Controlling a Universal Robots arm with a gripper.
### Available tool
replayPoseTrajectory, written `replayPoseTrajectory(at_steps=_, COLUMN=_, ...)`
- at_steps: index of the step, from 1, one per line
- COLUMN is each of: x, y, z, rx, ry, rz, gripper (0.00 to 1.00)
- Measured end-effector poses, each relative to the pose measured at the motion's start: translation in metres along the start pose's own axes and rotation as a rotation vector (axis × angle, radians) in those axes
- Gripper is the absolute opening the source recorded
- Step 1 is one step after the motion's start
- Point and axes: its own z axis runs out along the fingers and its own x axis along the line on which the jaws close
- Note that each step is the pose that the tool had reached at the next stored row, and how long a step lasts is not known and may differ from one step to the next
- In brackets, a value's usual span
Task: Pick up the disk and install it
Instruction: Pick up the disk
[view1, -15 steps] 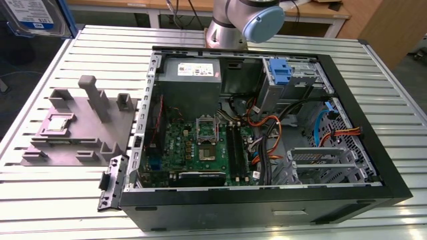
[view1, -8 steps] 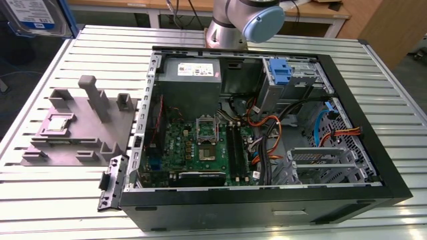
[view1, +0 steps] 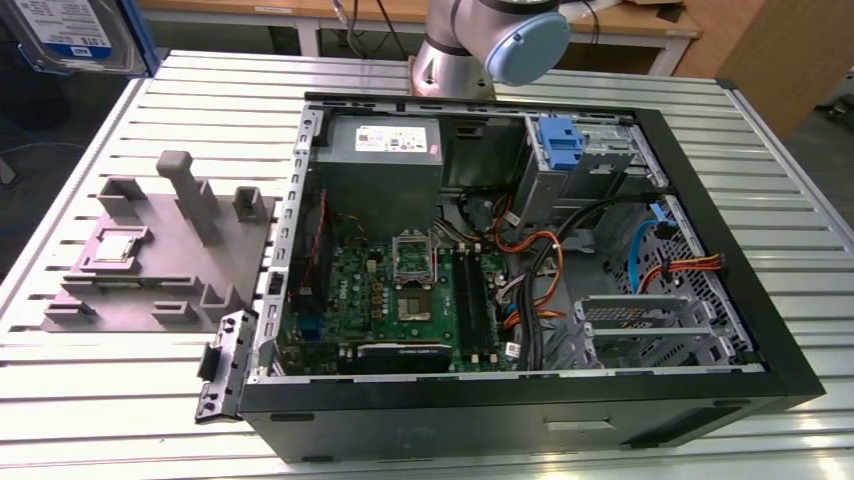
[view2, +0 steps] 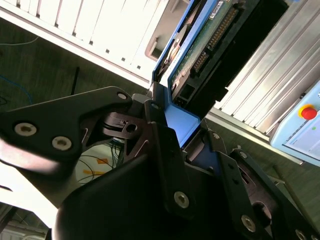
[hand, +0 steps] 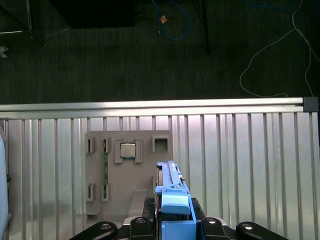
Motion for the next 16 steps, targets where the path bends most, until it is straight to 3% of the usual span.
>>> replayPoseTrajectory(at_steps=16, x=-0.0002, y=-0.0054, z=-0.0001, rx=0.0000, ry=0.0000, rz=0.000, gripper=0.37)
